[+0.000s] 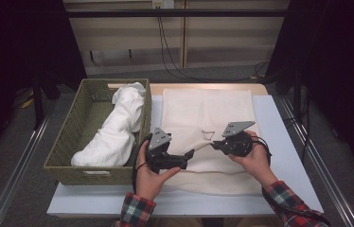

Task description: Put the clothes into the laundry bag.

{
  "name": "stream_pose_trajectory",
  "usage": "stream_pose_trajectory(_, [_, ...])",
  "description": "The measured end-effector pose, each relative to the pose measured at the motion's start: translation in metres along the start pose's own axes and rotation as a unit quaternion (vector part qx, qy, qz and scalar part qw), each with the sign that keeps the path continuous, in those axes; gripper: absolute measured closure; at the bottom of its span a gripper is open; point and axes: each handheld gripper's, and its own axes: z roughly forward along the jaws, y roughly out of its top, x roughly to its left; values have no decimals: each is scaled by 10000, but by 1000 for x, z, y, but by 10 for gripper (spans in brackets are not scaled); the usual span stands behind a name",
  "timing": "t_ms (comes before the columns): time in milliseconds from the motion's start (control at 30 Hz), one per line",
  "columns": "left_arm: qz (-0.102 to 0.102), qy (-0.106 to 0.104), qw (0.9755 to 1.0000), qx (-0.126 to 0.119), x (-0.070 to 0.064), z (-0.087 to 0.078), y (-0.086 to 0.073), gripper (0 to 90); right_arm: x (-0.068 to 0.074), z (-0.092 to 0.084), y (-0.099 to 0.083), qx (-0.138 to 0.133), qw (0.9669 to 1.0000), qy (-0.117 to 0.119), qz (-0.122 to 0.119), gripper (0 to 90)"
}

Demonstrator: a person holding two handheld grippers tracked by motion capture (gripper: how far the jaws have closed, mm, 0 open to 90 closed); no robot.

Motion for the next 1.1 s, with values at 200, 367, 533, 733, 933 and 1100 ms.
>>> stream_pose_trajectory(200, [10, -2, 10000, 2, 0, 1, 0, 27, -3, -3, 7, -7, 10000, -8, -68, 882])
stream_pose_trajectory(367, [0, -11, 10000, 30, 1, 2, 0, 27, -6, -6, 12, -18, 9999, -77, -70, 883])
stream_pose_trajectory(533, [7, -42, 10000, 17, 0, 3, -1, 27, -7, -8, 15, 15, 9999, -89, -49, 883])
stream_pose_trajectory(733, [20, -22, 10000, 36, 0, 2, -1, 27, -9, -10, 19, -12, 9999, -157, -69, 883])
stream_pose_trajectory(933, [-12, -25, 10000, 41, 0, 3, -1, 27, -14, -15, 26, -78, 9997, -222, -97, 883])
stream_pose_trajectory(1100, [1, -16, 10000, 52, 1, 3, -1, 27, -17, -18, 31, -108, 9996, -239, -117, 883])
